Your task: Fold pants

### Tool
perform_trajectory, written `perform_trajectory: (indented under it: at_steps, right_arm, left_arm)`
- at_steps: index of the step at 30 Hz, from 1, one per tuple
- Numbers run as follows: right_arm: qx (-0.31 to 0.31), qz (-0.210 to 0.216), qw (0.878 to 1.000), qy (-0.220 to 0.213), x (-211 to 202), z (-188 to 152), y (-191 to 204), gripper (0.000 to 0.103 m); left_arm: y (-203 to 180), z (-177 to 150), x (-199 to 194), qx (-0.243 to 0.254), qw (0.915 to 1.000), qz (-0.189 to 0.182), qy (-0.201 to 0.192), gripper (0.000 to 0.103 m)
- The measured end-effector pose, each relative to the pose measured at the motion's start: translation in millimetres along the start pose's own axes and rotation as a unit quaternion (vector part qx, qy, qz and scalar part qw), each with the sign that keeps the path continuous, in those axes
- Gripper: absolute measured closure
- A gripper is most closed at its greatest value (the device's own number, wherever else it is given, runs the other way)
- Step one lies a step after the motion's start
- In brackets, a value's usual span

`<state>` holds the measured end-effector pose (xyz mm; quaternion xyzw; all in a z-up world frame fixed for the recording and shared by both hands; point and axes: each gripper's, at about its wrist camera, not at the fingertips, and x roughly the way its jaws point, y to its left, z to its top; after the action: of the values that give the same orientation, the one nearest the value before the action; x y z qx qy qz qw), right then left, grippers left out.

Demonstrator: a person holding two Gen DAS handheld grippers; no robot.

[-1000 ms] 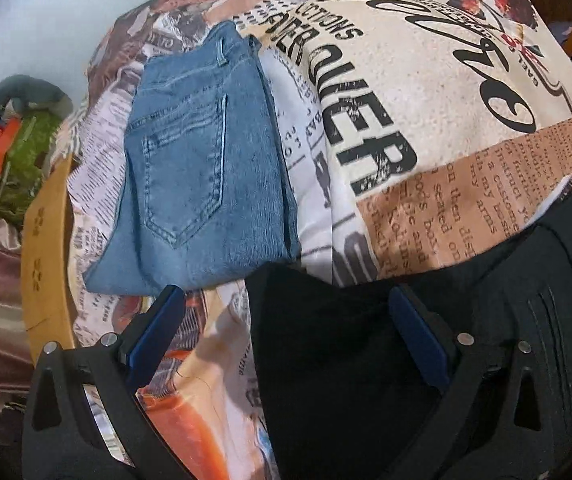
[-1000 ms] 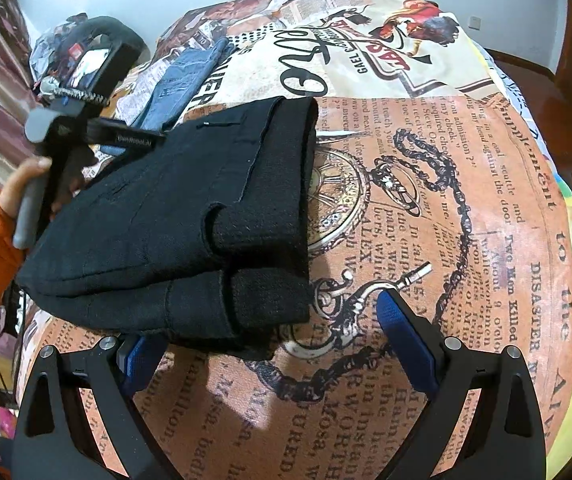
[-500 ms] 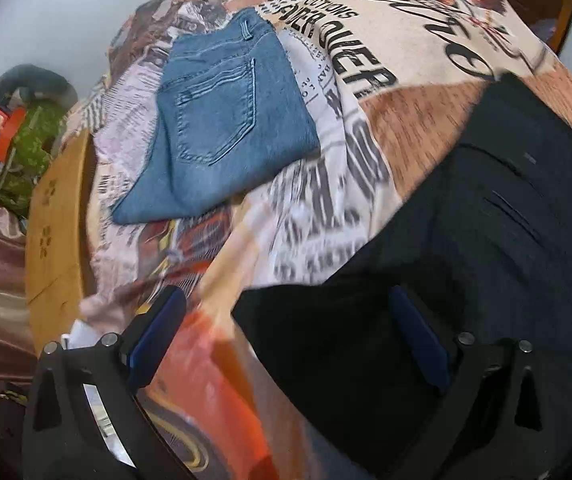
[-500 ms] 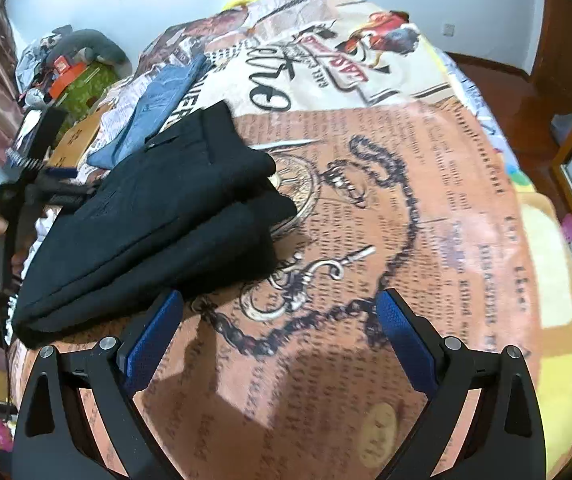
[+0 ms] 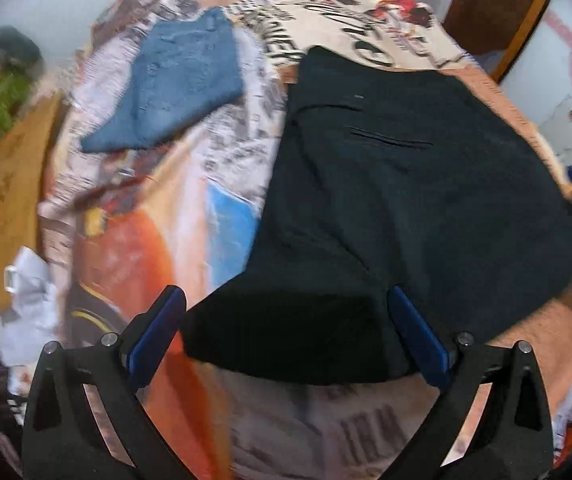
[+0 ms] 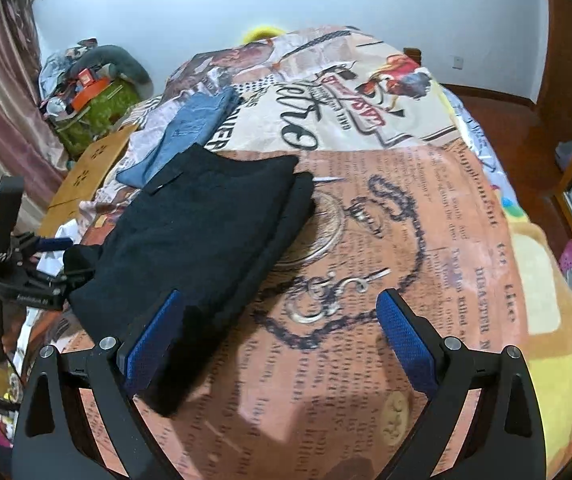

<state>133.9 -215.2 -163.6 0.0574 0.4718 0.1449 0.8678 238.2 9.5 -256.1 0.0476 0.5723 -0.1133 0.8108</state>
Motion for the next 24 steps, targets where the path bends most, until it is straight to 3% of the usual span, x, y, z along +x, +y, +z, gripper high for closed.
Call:
perform_trajectory:
  at_steps: [9, 12, 17, 24]
  right_arm:
    - [-0.005, 0.022, 1.000, 0.008, 4.2, -15.3, 22.5, 0.007]
    - [-0.012, 0.012, 1.000, 0.019, 12.8, -19.8, 24.9, 0.007]
    - [-0.014, 0.000, 0.999, 0.030, 20.8, -24.3, 18.9, 0.009]
    - [-0.022, 0.009, 1.000, 0.008, 6.6, -17.3, 19.5, 0.031]
  left_arm:
    - [-21.7, 6.1, 6.8, -0.013, 0.9994, -0.030, -0.011, 0.000]
    - [-31.0, 10.5, 10.5, -0.012, 0.9990, -0.041, -0.014, 0.000]
    - [-35.5, 15.8, -3.6, 0.014, 0.9986, -0.025, -0.045, 0.001]
    - [2.6, 6.2, -26.1, -0.012, 0.9967, 0.013, -0.080, 0.001]
